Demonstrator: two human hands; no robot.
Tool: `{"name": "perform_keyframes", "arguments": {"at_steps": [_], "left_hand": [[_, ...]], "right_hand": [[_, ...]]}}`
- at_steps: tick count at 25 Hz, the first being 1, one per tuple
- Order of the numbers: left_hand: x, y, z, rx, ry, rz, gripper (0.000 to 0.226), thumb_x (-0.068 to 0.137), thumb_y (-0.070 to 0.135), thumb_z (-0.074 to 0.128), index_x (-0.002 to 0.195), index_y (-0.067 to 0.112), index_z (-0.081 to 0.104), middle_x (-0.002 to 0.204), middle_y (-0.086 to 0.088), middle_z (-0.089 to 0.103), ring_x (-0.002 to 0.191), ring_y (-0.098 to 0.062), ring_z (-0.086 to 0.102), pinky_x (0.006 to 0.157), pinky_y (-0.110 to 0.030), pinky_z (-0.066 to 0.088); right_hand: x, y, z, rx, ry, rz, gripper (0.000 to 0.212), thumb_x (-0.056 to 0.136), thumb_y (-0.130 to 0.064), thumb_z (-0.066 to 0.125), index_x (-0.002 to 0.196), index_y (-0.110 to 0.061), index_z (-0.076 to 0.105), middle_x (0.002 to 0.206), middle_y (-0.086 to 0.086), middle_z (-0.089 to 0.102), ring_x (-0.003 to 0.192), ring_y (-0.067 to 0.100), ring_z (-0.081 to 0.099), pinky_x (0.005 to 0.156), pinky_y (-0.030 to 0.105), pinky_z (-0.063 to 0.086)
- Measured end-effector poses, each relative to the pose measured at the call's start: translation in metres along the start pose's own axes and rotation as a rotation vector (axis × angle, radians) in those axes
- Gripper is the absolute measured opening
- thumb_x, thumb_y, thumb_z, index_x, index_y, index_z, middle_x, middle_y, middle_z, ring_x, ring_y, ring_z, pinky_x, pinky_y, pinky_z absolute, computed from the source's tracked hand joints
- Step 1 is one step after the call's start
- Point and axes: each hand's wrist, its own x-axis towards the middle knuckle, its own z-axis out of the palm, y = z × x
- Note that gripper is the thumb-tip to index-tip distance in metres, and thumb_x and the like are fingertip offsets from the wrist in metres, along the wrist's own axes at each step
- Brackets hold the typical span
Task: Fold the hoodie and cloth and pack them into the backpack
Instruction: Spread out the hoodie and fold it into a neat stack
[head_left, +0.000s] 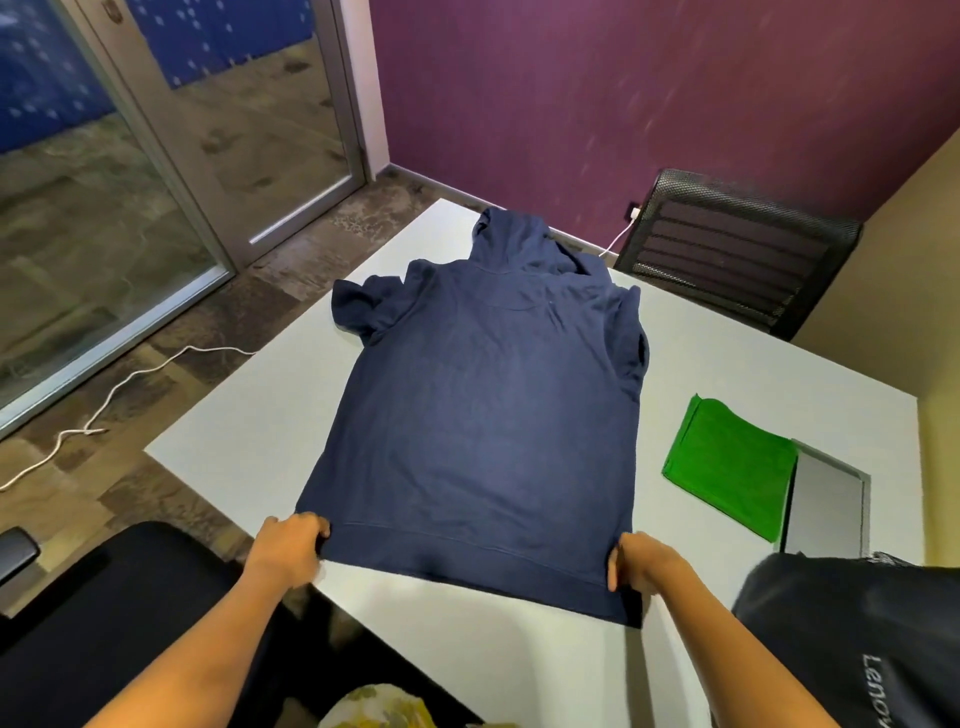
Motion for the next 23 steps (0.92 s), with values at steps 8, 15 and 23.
{"name": "perform_keyframes", "arguments": {"at_steps": [8, 15, 23], "left_hand": [[0.017, 0.011, -0.029, -0.211, 0.147, -0.134, 0.041, 0.087, 0.064, 0.044, 0.078, 0.027, 0.059, 0.082, 0.008, 0.065, 0.082, -0.019, 0.063, 0.094, -0.043, 0.042], [0.111, -0.037, -0.106, -0.618, 0.189, -0.140, 0.034, 0.095, 0.047, 0.055, 0.083, 0.018, 0.066, 0.087, -0.002, 0.069, 0.085, -0.026, 0.064, 0.089, -0.043, 0.052], [0.245, -0.076, -0.172, -1.064, 0.258, -0.031, 0.013, 0.091, 0.018, 0.068, 0.086, 0.008, 0.075, 0.092, -0.009, 0.074, 0.088, -0.030, 0.068, 0.087, -0.040, 0.056]], "right_hand": [[0.021, -0.080, -0.057, -0.304, 0.102, 0.132, 0.041, 0.093, -0.017, 0.053, 0.134, -0.013, 0.058, 0.140, 0.004, 0.056, 0.126, 0.026, 0.058, 0.100, 0.034, 0.047], [0.083, -0.189, -0.142, 0.056, 0.290, -0.059, 0.040, 0.091, -0.026, 0.052, 0.130, -0.017, 0.052, 0.131, 0.010, 0.056, 0.116, 0.034, 0.058, 0.086, 0.039, 0.051], [0.156, -0.316, -0.193, 0.350, 0.291, -0.180, 0.113, 0.072, -0.042, 0.086, 0.158, -0.026, 0.013, 0.165, 0.005, 0.010, 0.148, 0.037, 0.024, 0.113, 0.057, 0.033]]}}
